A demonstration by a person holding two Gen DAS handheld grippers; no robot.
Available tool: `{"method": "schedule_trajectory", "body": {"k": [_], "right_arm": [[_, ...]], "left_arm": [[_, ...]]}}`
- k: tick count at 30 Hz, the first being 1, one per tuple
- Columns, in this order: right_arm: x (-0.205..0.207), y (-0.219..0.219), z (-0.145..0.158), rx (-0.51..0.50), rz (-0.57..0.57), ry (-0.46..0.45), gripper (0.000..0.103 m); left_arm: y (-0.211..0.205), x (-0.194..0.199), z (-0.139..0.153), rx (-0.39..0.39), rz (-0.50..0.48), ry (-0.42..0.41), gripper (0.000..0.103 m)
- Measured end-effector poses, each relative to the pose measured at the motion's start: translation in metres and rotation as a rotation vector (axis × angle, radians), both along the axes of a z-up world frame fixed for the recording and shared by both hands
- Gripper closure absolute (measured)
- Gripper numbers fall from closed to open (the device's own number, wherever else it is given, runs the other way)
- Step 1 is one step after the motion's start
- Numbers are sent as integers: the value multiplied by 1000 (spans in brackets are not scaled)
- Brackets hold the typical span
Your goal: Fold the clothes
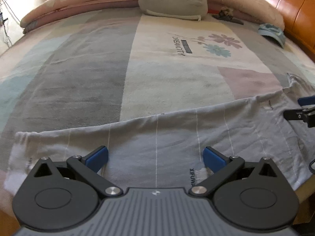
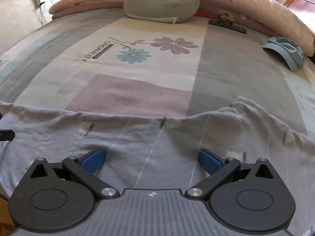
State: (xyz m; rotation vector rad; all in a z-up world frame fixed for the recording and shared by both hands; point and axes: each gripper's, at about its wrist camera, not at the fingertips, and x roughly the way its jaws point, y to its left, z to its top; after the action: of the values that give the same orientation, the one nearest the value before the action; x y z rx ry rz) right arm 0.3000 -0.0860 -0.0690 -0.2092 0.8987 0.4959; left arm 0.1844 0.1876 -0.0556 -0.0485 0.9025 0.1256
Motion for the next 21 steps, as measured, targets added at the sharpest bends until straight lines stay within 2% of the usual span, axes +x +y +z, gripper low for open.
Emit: {"method": "schedule_trajectory", "body": {"k": [4,8,14,17,21], "right_arm": [[-14,-24,15,3,107,-47,0],[-29,-64,20,-14,126,-88,0],[-36,-141,11,-36,-55,-75,0],[-43,-178,-1,-47,-157,-36,0],[-54,-212,-4,16,-232,-27,0]], "left_arm": [[-16,-3,13,16,1,-19,1],[-46,11,19,16,-49,-25,1],[-100,43,22,1,-187,-20,1],[-123,55,19,9,-237,-2,1],[-146,64,20,21,-282,6,1]]}}
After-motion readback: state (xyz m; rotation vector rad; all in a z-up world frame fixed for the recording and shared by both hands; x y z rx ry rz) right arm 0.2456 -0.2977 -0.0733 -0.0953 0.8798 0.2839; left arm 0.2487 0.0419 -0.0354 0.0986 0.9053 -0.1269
